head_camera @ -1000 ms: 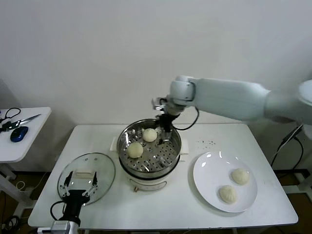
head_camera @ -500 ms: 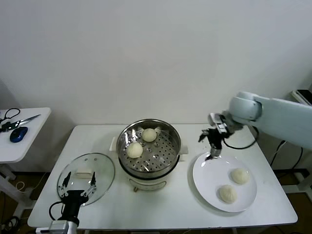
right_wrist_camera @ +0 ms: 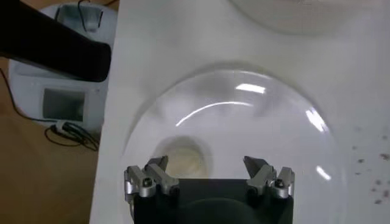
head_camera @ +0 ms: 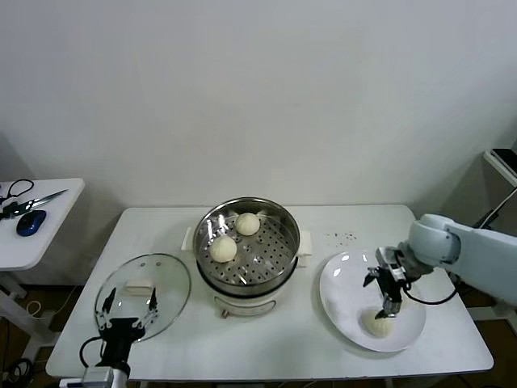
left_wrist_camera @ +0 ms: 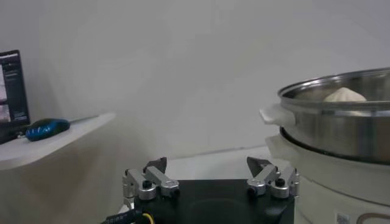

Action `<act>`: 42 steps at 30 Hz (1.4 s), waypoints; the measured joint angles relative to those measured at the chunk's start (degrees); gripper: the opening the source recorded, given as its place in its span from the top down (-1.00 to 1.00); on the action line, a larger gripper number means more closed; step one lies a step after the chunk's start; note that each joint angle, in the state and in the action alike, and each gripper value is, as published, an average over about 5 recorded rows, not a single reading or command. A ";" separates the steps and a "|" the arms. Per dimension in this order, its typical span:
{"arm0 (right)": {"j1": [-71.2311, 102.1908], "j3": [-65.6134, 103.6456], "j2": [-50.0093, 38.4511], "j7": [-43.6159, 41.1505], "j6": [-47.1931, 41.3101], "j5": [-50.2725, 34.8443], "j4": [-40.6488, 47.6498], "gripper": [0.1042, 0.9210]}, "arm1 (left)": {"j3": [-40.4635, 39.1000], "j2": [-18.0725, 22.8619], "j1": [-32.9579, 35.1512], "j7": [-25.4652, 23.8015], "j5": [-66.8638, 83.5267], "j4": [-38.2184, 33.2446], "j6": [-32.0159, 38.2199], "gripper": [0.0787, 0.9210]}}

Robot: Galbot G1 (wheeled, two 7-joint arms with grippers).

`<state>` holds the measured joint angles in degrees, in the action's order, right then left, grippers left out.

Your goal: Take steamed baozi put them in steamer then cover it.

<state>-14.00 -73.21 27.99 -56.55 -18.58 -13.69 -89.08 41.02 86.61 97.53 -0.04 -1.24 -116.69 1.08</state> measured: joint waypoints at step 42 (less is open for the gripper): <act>-1.56 -4.15 2.79 -1.93 4.30 4.17 3.74 -0.38 | -0.19 0.16 0.10 0.00 -0.54 1.38 0.35 -0.77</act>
<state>-15.55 -77.36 30.78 -58.49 -14.28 -9.52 -85.34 40.83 86.77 97.64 -0.04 -1.78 -115.31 1.43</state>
